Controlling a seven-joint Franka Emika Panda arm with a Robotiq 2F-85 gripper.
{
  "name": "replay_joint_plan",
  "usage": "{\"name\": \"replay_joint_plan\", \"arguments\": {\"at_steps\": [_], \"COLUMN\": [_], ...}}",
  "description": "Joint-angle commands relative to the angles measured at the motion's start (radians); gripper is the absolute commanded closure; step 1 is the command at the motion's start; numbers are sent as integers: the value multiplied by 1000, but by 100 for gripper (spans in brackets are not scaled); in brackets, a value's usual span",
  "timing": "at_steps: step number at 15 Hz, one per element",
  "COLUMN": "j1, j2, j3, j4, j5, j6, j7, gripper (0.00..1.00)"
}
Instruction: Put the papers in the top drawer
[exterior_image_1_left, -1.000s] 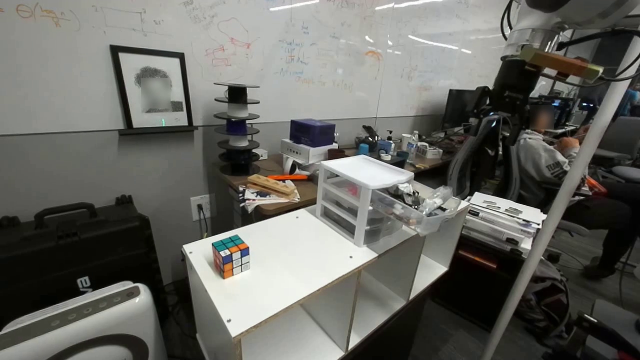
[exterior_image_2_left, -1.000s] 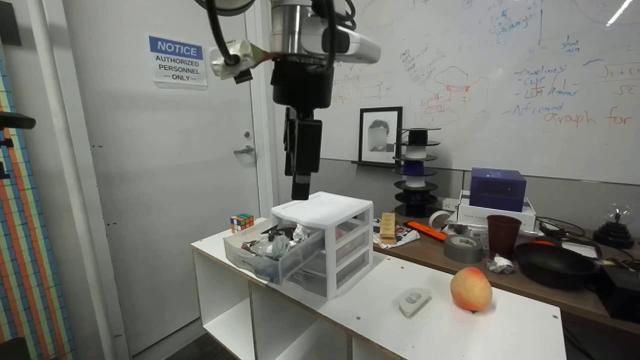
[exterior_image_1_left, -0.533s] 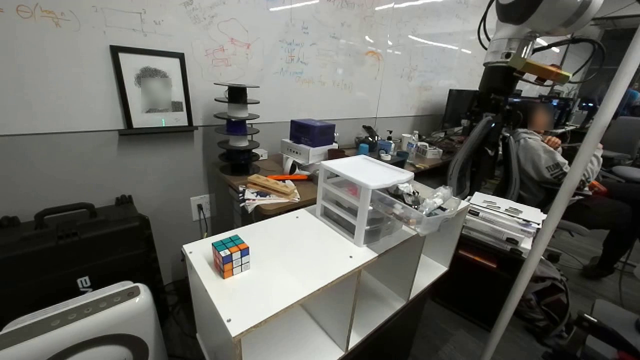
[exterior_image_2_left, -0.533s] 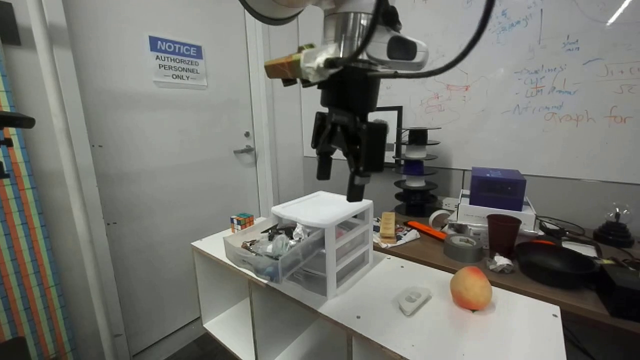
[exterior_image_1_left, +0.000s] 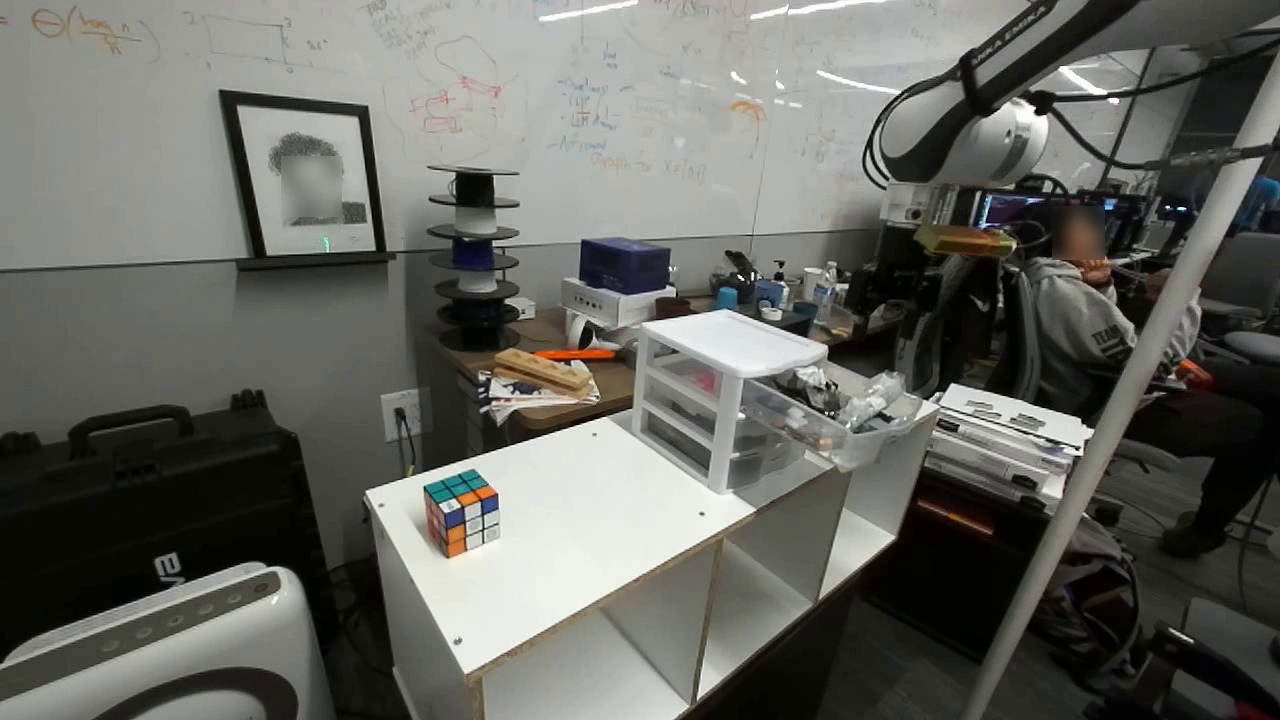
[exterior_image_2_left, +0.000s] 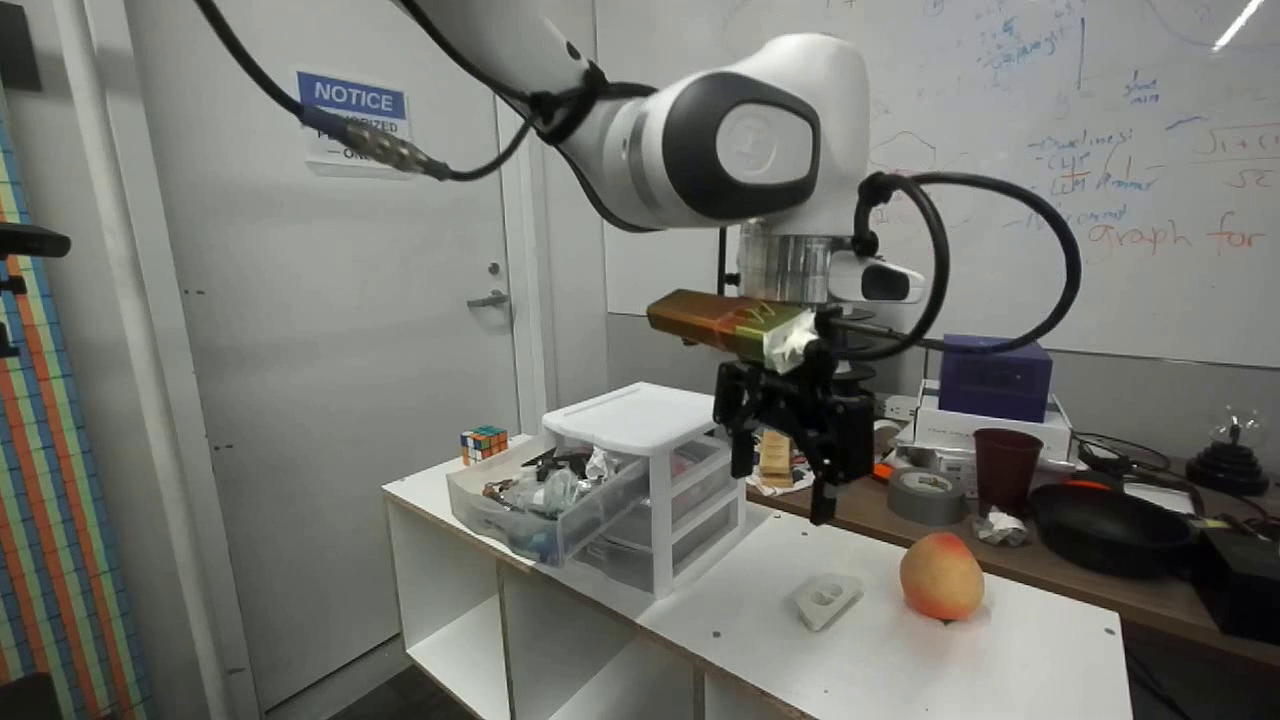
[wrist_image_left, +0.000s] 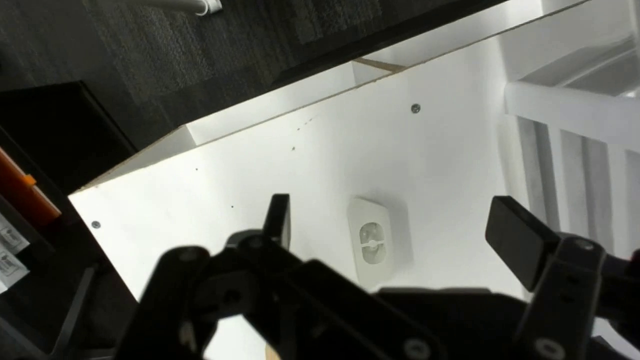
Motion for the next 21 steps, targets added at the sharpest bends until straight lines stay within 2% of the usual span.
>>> {"name": "replay_joint_plan", "arguments": {"at_steps": [1, 6, 11, 21], "j1": [-12, -27, -39, -36], "j2": [154, 311, 435, 570], "j3": [21, 31, 51, 68], "j4": [171, 345, 493, 635], "j5": [-46, -67, -60, -65], "j6": [42, 57, 15, -51], "j7": [13, 17, 24, 33], "gripper": [0, 0, 0, 0]}}
